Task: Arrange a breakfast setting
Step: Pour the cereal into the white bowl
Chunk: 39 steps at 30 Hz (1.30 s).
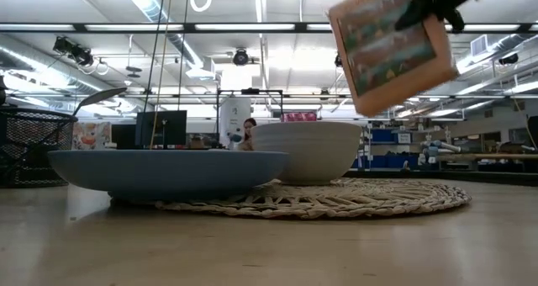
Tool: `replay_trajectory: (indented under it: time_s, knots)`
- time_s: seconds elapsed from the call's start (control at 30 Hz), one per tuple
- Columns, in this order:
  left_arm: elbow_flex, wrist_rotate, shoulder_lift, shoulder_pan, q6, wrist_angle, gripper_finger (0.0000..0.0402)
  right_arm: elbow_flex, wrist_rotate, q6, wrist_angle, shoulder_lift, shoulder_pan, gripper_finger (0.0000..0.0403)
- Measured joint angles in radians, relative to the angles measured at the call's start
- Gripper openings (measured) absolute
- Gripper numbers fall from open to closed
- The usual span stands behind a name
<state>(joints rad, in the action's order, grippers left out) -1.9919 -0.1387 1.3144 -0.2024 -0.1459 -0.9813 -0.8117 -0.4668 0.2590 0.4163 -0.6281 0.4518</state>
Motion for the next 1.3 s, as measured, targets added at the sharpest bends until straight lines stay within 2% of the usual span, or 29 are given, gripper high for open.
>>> replay_trajectory:
  time_s: [0.3, 0.57, 0.67, 0.9, 1.1, 1.2, 1.3]
  knots:
    - [0.0, 0.0, 0.0, 0.0, -0.031, -0.054, 0.0306, 0.315, -0.428, 0.028, -0.221, 0.033, -0.073, 0.0079]
    - [0.0, 0.001, 0.0, 0.0, -0.034, -0.07, 0.0306, 0.523, -0.553, 0.07, -0.441, 0.012, -0.053, 0.0079]
    - [0.0, 0.001, 0.0, 0.0, -0.032, -0.07, 0.0306, 0.587, -0.563, 0.026, -0.568, 0.002, -0.026, 0.0079]
    - [0.0, 0.001, 0.0, 0.0, -0.034, -0.07, 0.0306, 0.689, -0.473, 0.005, -0.741, -0.051, 0.062, 0.0079]
    - [0.0, 0.001, 0.0, 0.0, -0.035, -0.07, 0.0306, 0.663, -0.435, -0.034, -0.734, -0.064, 0.093, 0.01]
    - [0.0, 0.001, 0.0, 0.0, -0.039, -0.07, 0.0306, 0.643, -0.418, -0.095, -0.722, -0.065, 0.1, 0.0124]
    - [0.0, 0.001, 0.0, 0.0, -0.048, -0.07, 0.0306, 0.617, -0.401, -0.088, -0.672, -0.066, 0.101, 0.0155]
